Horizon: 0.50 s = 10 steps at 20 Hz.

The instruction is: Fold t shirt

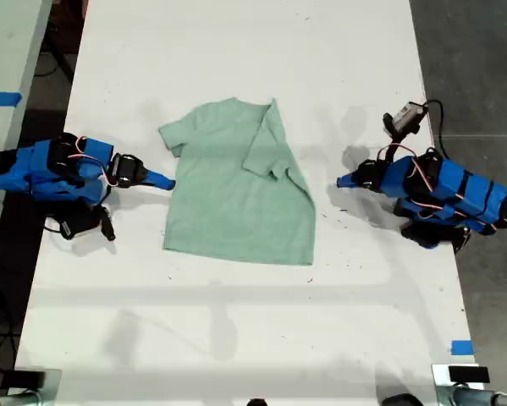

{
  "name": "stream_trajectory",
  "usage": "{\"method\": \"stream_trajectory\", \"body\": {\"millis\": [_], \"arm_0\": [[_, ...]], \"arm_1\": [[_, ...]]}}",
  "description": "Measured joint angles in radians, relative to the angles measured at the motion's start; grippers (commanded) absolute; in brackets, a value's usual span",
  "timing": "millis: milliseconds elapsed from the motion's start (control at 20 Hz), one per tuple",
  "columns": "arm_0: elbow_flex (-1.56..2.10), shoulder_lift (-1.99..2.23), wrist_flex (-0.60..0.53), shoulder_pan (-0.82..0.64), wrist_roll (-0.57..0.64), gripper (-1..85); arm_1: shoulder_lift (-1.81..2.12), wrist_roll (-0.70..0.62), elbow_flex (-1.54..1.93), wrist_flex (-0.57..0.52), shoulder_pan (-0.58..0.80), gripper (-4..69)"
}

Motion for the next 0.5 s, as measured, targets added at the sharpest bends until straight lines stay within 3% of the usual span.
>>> {"method": "stream_trajectory", "body": {"millis": [250,500], "arm_0": [[-0.041,0.000,0.106,-0.092,-0.129,-0.1],[-0.109,0.003,0.137,-0.308,-0.006,-0.1]], "arm_1": [[0.000,0.015,0.000,0.000,0.000,2.0],[0.002,0.017,0.000,0.000,0.008,2.0]]}}
